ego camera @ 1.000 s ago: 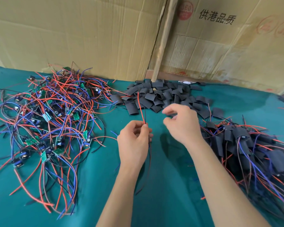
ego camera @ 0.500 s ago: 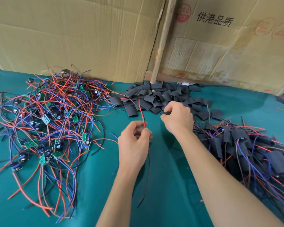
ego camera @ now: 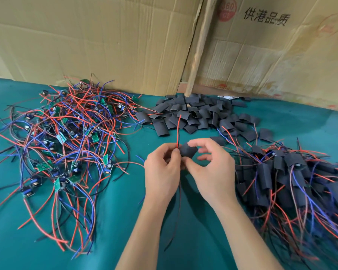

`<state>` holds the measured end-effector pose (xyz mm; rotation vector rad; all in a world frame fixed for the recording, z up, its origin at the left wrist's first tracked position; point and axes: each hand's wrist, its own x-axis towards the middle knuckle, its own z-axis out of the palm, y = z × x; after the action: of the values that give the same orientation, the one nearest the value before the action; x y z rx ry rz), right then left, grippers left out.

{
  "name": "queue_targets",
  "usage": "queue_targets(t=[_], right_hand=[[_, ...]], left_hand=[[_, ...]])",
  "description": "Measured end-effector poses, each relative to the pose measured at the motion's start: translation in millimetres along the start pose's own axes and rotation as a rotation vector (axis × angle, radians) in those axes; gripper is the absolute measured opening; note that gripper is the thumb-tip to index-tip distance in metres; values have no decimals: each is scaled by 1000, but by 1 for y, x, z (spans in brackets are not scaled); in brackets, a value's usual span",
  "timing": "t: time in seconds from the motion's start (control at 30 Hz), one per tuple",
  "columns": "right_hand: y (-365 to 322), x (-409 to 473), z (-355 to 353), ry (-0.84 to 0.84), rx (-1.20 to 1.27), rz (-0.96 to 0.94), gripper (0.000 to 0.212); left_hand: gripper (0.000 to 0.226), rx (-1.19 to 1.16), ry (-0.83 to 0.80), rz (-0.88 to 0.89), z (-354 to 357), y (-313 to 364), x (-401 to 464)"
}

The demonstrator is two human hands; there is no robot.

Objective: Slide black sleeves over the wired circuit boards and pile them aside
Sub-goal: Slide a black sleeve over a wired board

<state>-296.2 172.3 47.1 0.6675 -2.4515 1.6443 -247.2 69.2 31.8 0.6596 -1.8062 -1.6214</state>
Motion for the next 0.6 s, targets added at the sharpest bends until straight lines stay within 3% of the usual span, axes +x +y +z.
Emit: queue_targets(t=[0.17, 0.3, 0.6], right_hand=[[3, 4, -10, -84, 533, 183, 37], [7, 6, -20, -202, 783, 309, 38], [4, 5, -21, -221, 638, 283, 44]], left_hand=[[28, -27, -44, 2, -1, 0, 0], [30, -39, -84, 20, 0, 1, -3], [32, 21, -133, 67, -2, 4, -4]])
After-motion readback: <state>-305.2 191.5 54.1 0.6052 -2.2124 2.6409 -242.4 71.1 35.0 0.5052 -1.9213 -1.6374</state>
